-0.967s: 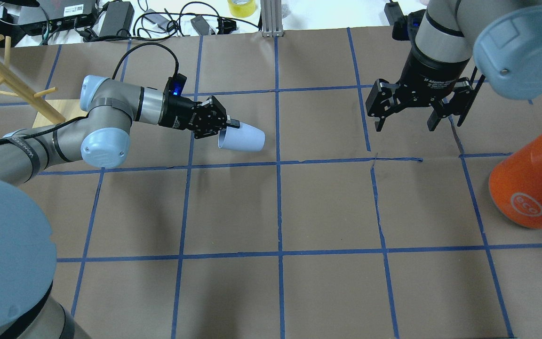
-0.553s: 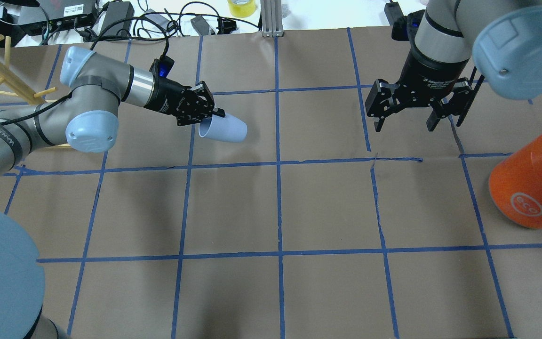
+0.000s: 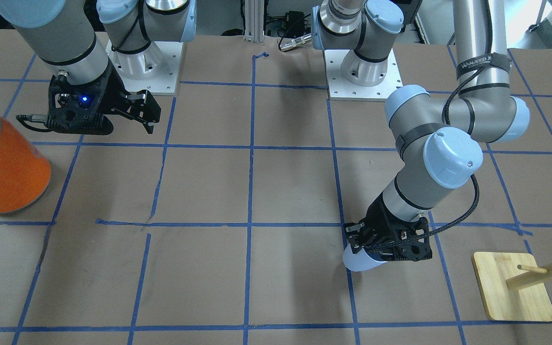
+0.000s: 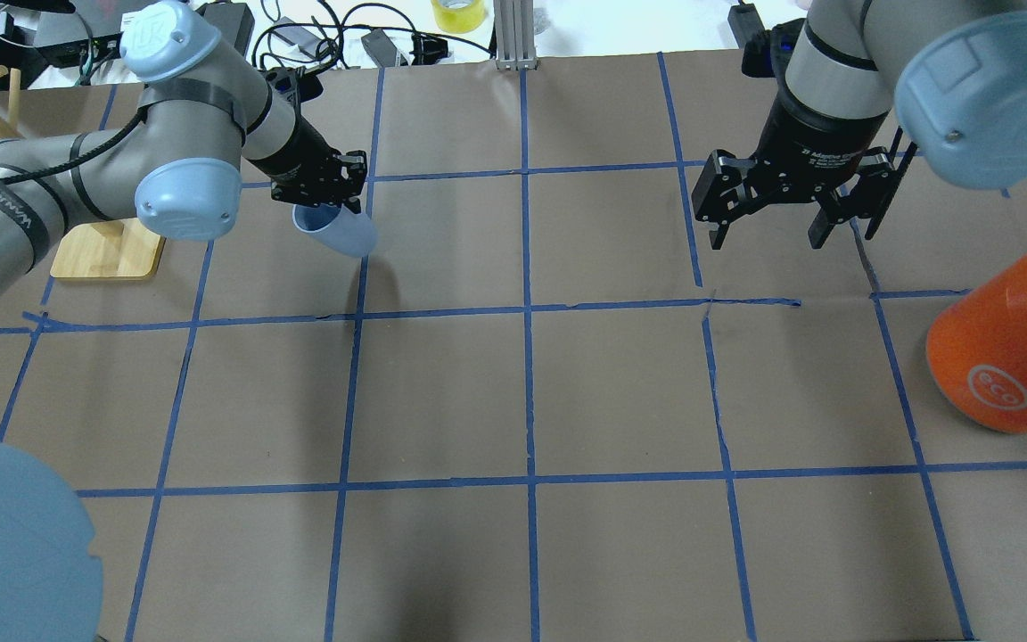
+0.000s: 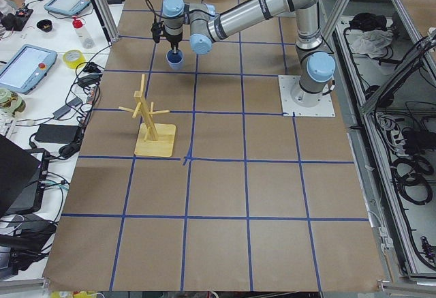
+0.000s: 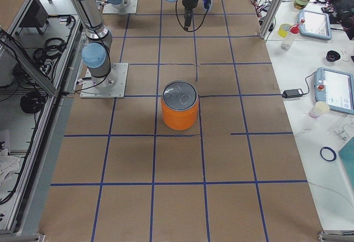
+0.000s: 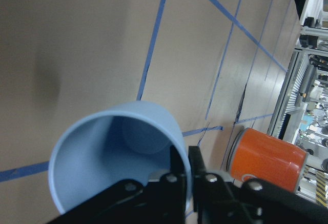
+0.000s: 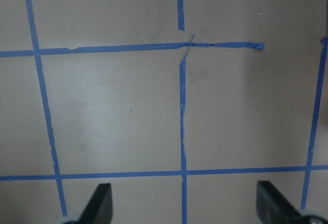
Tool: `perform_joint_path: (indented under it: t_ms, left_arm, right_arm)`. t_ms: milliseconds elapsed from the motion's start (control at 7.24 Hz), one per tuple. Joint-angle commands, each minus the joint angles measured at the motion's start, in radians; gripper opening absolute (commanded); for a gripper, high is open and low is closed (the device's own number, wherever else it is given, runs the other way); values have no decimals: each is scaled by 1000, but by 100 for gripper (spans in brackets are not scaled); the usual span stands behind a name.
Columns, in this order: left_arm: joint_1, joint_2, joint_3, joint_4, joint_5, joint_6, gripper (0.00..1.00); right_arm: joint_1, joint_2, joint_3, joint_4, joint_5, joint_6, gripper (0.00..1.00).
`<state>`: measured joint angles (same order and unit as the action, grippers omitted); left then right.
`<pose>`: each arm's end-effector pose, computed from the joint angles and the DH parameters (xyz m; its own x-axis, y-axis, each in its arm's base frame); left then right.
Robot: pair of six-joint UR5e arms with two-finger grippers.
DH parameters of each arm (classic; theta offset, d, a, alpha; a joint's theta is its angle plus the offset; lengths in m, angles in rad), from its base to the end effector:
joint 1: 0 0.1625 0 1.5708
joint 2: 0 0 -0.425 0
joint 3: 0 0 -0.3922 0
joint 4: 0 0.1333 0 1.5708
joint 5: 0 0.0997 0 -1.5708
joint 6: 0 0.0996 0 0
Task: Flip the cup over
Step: 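Rotate the cup upright with the left gripper and lower it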
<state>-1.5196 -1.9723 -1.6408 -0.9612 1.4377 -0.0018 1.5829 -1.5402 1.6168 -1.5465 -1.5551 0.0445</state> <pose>-0.1142 -0.6345 0.2915 -0.9907 -0.0343 0.1317 -0.0525 0.9891 -0.1374 0.1408 -0.4915 0.4482 -0.9994 0.0337 -0.0111 0.0325 0.9943 0.1013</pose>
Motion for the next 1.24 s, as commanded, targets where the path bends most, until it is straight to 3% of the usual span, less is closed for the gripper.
perform_joint_path:
  t_ms: [0,415,967,1106]
  left_arm:
    - [-8,-31,67,-1,165,184,0]
    - [1,-127,165,-2,179,264,0]
    - [50,-158,151,-2,176,306,0]
    - [50,-158,148,-2,176,304,7]
  right_arm:
    - [-1,-1,-6,-1,-2,0,100]
    - [0,-1,-18,2,4,-8,100]
    - [-1,-1,-11,2,4,-15,100]
    - [-1,-1,-9,-6,3,-18,100]
